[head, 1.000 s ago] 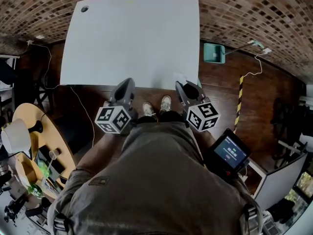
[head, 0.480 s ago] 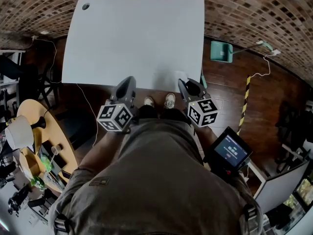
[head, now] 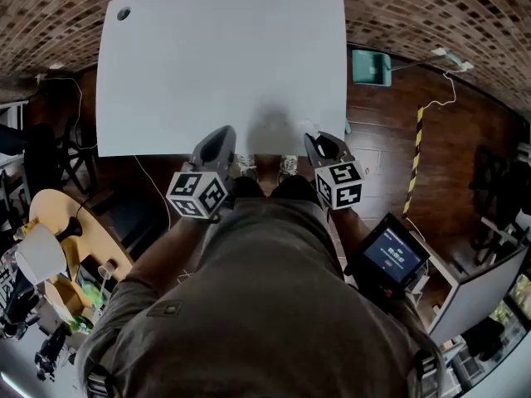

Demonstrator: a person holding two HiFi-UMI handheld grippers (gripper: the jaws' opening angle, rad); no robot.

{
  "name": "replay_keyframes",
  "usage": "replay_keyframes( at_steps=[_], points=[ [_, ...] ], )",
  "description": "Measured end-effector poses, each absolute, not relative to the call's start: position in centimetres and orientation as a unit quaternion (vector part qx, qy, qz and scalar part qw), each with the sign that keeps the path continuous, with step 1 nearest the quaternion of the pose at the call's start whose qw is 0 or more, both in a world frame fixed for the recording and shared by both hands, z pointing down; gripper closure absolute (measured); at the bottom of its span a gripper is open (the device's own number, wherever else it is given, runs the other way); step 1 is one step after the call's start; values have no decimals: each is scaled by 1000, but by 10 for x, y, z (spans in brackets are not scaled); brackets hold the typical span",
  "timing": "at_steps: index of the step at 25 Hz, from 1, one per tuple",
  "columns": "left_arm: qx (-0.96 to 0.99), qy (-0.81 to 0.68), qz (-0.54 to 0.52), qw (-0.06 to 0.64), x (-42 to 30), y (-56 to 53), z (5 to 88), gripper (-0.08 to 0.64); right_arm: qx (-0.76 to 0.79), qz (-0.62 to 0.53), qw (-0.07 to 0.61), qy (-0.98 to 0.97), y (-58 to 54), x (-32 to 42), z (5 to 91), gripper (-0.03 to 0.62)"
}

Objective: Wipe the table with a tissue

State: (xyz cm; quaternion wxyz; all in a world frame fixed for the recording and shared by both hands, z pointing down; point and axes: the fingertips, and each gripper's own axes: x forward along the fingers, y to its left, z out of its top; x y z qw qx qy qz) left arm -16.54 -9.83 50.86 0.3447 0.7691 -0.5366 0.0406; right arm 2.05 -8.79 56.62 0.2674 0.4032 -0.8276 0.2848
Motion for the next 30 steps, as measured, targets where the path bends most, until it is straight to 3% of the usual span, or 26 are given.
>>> replay_keyframes(
  at_steps=[16, 30],
  points=[
    [781, -484, 100, 382, -167, -110, 565, 558, 407, 275, 396, -776, -105, 19, 627, 538],
    [776, -489, 89, 388, -192, -122, 565, 558, 378, 281, 411, -781, -101, -26, 629, 538]
  ],
)
